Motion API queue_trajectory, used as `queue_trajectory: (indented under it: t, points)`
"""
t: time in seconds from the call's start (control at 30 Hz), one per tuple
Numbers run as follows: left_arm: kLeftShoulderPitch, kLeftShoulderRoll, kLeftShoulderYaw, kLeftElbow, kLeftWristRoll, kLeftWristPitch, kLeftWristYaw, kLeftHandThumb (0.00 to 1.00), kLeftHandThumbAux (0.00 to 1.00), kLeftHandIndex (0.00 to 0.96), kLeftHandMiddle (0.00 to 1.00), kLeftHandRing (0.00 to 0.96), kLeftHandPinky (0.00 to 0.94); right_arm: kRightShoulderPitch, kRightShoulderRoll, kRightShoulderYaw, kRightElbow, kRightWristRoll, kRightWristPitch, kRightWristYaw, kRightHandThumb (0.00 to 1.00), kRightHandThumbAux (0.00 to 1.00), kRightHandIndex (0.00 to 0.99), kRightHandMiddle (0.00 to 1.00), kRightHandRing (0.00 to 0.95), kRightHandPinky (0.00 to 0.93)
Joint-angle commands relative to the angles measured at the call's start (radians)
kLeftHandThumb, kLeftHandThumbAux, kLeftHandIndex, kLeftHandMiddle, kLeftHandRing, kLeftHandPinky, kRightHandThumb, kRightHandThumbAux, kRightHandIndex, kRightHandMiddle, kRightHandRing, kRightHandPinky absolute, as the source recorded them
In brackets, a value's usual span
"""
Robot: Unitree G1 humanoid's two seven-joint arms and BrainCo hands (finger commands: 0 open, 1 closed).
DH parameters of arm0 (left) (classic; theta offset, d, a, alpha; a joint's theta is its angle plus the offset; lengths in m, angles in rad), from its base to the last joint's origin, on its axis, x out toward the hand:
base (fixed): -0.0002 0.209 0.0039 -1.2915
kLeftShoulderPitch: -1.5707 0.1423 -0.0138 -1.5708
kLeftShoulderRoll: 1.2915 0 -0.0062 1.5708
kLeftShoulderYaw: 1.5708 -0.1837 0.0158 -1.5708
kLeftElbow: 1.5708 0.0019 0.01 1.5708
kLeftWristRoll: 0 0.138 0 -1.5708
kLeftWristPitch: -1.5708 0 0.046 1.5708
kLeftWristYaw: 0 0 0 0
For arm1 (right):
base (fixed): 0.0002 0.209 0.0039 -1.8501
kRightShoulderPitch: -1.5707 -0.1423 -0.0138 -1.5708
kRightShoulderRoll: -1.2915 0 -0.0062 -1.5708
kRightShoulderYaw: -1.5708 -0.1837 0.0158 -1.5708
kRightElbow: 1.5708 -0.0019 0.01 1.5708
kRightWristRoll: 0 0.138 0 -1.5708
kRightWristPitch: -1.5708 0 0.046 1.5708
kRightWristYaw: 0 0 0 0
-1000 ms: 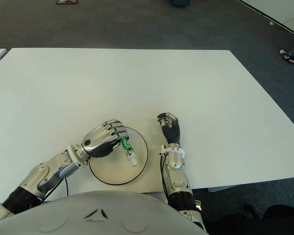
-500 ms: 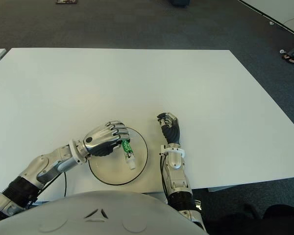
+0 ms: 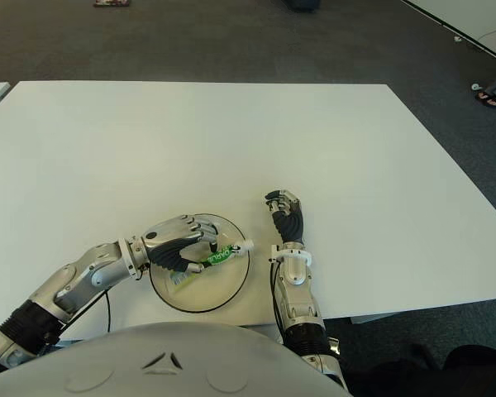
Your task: Put the toothpaste on the table into the plate.
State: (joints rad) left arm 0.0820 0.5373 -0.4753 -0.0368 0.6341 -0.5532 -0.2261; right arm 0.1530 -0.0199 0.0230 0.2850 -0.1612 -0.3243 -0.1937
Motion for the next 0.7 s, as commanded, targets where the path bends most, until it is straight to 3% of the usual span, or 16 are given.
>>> queue_trajectory:
  t: [0.03,0.7]
  points:
    - [-0.007,0.007,0.011,-0.004,-0.040,0.025,-0.054,0.262,0.462,0.011,0.006,0.004,0.003,0.008,0.002,0.002,0.017,-0.009,0.028,-0.001,0.708,0.731,0.425,0.458,0.449,0.460]
    - [-0.011,-0.006,0.028,0.017,-0.093,-0.024,-0.057,0.236,0.331,0.000,0.000,0.000,0.000,0.008,-0.006,0.004,0.017,-0.016,0.024,-0.003,0.707,0.731,0.425,0.458,0.453,0.468]
